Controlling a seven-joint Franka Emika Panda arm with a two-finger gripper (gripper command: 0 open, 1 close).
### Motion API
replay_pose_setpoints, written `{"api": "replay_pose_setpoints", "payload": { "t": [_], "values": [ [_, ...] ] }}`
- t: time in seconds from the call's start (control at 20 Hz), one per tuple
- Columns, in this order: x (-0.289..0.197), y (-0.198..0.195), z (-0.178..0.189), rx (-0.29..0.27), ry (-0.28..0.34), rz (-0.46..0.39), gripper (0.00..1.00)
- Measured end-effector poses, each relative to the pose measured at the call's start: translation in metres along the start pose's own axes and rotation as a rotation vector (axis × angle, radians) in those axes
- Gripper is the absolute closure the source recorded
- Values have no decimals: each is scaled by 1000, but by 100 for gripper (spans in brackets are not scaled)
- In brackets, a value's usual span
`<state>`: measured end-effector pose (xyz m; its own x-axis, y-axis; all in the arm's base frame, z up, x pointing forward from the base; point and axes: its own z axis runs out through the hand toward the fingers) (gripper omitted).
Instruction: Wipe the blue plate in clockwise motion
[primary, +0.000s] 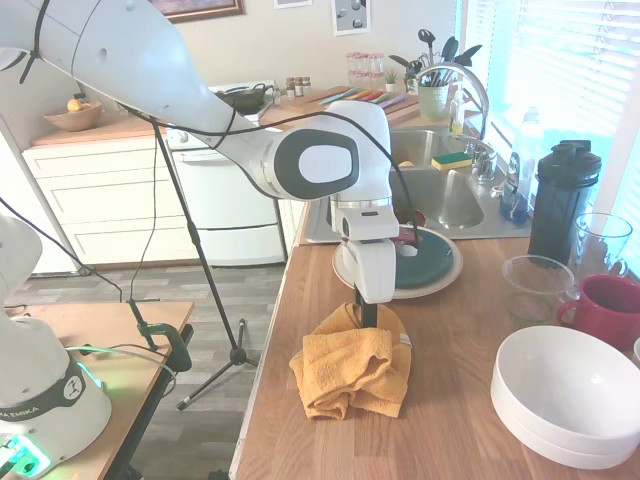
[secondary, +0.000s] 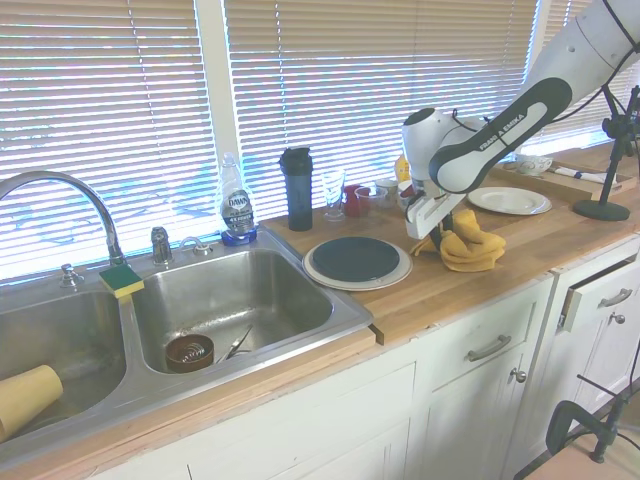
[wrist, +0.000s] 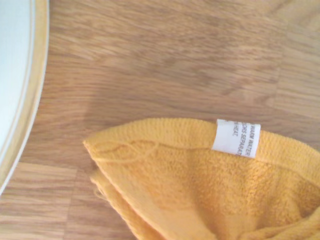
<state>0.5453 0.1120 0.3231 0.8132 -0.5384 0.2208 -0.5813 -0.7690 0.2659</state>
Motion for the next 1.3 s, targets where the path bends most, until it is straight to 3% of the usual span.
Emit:
{"api": "replay_pose_setpoints", "payload": {
  "t": [0.55, 1.3],
  "values": [
    [1, 6, -31, 54, -36, 60, 100],
    [20, -15, -197, 192, -58, 125, 100]
  ]
}}
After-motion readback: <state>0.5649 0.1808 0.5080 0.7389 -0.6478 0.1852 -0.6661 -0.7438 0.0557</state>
